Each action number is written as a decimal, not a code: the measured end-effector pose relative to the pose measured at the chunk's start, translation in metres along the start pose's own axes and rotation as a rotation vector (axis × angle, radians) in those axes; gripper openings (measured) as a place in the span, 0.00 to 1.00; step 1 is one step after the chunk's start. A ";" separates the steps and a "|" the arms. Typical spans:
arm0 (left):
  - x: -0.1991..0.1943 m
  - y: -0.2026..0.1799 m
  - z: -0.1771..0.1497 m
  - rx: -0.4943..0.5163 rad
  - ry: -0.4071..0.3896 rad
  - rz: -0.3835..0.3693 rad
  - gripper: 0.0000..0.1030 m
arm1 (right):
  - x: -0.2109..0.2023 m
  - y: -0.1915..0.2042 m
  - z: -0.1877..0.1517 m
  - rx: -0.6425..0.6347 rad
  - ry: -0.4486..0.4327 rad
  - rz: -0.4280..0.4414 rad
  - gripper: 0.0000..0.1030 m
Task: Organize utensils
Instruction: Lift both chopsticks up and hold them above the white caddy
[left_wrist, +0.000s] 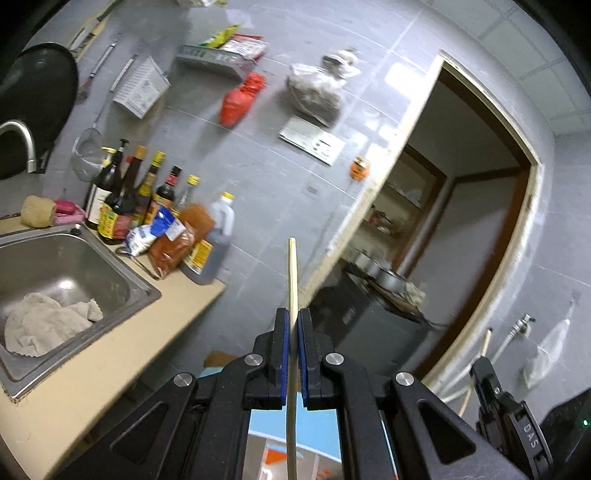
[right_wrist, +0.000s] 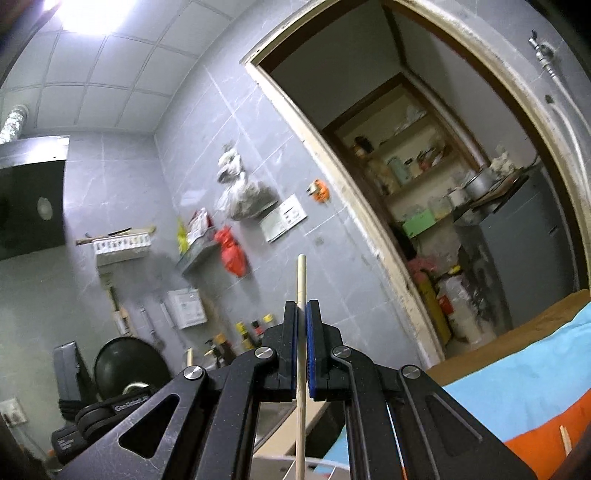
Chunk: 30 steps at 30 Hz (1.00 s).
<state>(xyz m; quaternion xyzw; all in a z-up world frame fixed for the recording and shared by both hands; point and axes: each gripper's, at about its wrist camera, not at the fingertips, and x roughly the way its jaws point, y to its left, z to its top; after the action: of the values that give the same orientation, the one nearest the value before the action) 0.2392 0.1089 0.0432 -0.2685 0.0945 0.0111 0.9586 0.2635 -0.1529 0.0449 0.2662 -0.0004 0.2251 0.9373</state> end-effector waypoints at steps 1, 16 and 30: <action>0.004 0.002 0.000 0.001 -0.010 0.012 0.05 | 0.004 0.000 -0.003 -0.002 -0.010 -0.010 0.04; 0.023 0.011 -0.009 0.015 -0.071 0.170 0.05 | 0.027 -0.008 -0.036 -0.072 -0.039 -0.083 0.04; 0.031 0.010 -0.019 0.056 -0.095 0.161 0.05 | 0.025 -0.012 -0.050 -0.107 -0.051 -0.058 0.04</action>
<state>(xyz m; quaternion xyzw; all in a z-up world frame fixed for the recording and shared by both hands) 0.2652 0.1070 0.0159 -0.2323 0.0707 0.0983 0.9651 0.2849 -0.1271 -0.0009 0.2211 -0.0288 0.1908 0.9560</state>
